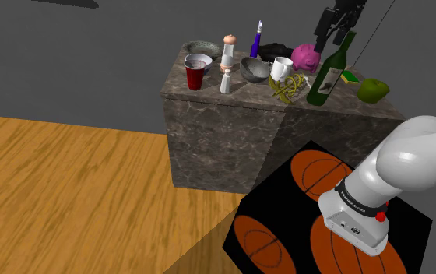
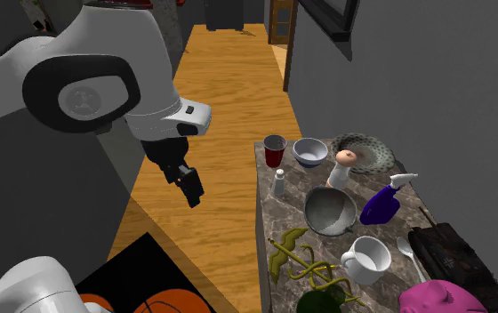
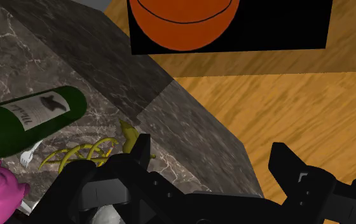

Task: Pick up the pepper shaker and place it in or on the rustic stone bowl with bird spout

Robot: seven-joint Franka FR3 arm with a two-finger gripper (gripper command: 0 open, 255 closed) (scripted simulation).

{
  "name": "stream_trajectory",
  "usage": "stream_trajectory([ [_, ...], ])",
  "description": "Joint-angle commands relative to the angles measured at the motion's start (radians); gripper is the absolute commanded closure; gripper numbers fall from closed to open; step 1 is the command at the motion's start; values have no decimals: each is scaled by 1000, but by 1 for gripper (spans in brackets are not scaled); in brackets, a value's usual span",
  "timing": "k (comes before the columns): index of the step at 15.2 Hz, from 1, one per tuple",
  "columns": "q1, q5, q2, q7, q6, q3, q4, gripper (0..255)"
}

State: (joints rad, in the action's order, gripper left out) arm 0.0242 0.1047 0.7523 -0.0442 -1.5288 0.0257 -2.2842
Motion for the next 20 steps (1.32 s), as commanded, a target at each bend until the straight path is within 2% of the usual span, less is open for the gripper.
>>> stream_trajectory([
  [1,0,0,0,0,0,0,0,0],
  [10,-2,-3,-290,-47,-243,-7,48,0],
  [20,-2,0,-655,-90,-425,-13,232,0],
])
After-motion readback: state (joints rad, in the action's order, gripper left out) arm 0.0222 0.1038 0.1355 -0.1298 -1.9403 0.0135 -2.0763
